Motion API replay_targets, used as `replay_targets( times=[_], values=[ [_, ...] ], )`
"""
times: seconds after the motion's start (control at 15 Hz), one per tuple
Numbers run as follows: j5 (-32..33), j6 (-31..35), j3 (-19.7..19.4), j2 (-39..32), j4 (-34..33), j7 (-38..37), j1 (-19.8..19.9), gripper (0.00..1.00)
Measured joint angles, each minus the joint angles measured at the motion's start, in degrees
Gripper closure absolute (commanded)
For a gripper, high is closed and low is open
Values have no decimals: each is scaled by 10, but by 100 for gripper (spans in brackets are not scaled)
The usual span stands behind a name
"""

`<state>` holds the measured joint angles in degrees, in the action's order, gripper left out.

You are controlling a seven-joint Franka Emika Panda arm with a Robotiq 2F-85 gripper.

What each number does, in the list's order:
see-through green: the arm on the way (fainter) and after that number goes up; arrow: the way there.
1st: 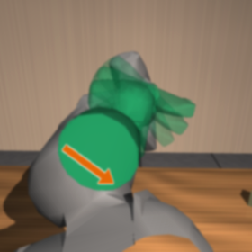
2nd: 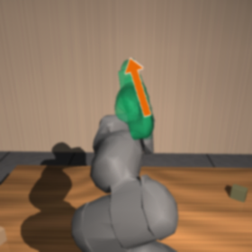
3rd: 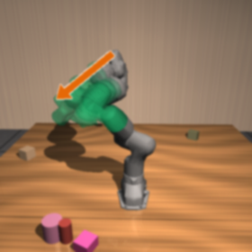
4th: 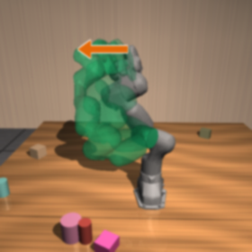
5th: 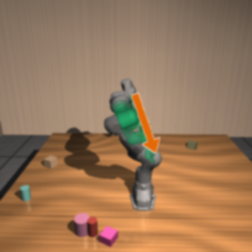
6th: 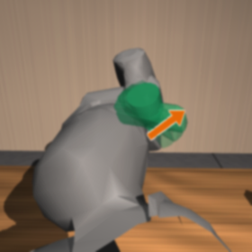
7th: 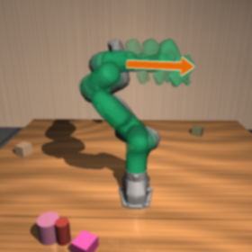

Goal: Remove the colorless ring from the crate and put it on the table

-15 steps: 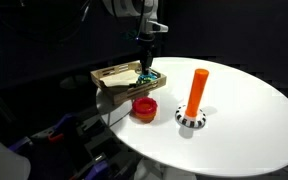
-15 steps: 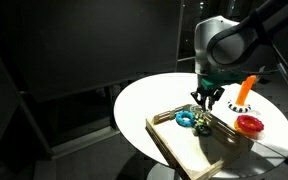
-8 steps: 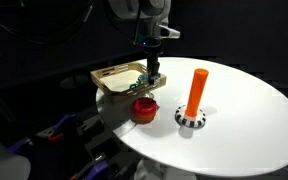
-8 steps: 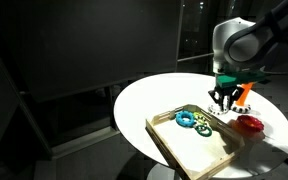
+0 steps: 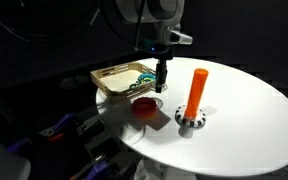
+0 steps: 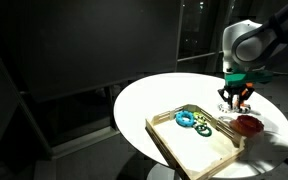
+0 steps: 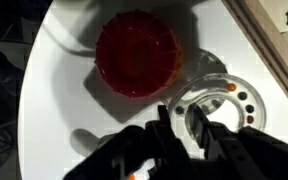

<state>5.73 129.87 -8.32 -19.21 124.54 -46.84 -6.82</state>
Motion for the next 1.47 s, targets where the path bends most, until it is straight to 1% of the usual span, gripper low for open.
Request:
replay_targets(
  times=[0.27, 0.8, 1.27, 1.4, 1.47],
  values=[
    [7, 16, -5, -8, 0, -12, 7, 92],
    [10, 84, -5, -46, 1, -15, 8, 92],
    [10, 97, -5, -60, 1, -15, 3, 90],
    [10, 97, -5, -60, 1, -15, 1, 46],
    [10, 97, -5, -60, 1, -15, 0, 43]
  ],
)
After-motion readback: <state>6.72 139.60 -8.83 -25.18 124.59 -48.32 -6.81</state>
